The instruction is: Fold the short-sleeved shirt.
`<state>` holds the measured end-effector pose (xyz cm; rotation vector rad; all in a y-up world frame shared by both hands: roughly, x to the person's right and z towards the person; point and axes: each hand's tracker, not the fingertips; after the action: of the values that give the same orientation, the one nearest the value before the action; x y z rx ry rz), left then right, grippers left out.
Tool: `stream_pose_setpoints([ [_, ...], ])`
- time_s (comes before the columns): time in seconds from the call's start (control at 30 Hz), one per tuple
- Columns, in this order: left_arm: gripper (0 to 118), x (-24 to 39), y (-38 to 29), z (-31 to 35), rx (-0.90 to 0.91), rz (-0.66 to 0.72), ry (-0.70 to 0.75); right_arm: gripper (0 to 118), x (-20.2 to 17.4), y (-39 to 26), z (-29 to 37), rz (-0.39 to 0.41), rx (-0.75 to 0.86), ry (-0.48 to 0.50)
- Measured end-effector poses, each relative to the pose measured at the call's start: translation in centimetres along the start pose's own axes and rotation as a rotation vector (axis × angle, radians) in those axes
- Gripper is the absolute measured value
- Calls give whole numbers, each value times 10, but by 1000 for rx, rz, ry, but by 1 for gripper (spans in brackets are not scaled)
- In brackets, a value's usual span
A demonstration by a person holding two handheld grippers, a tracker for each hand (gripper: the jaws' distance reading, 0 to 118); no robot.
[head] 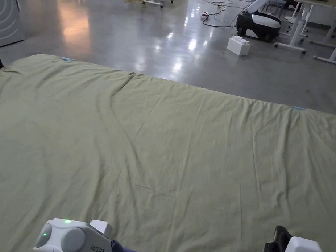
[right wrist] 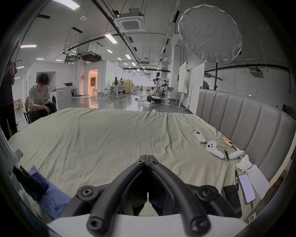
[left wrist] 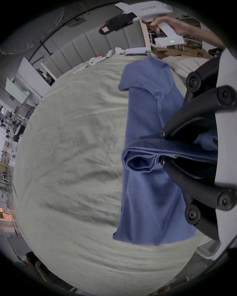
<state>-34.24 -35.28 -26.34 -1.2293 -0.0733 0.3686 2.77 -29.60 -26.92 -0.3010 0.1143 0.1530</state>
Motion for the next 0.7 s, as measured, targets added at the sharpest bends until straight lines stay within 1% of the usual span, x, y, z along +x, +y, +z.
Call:
stream_pose_setpoints([
  [0.1,16,0,-1,2,5,-2,9,1,0,-1,1,0,-6,-1],
  [0.13,20,-1,0,5,7,6,-3,1,0,-2,1,-1,-8,1],
  [0.2,36,-8,2,13,18,31,-59,1,-1,-3,0,-1,-12,2],
  [0.27,42,-12,5,26,38,52,-124,1,-1,-4,0,-2,-16,4],
  [0.3,42,-14,6,32,44,57,-144,1,-1,-4,0,-1,-17,5],
  [0.33,52,-16,7,41,58,54,-152,1,-1,-4,0,-1,-17,5],
  [0.37,54,-18,8,50,83,54,-162,1,-1,-4,0,-3,-17,6],
  [0.5,54,-35,15,78,170,103,-190,1,0,-4,-1,-16,-28,11],
  [0.57,53,-38,15,84,189,90,-170,1,0,-4,-1,-16,-28,10],
  [0.6,51,-41,16,82,191,70,-134,1,0,-4,-2,-18,-29,11],
  [0.63,43,-40,16,80,184,52,-92,1,0,-5,-2,-20,-31,11],
  [0.7,22,-36,14,67,132,22,-20,1,0,-6,-2,-22,-34,14],
])
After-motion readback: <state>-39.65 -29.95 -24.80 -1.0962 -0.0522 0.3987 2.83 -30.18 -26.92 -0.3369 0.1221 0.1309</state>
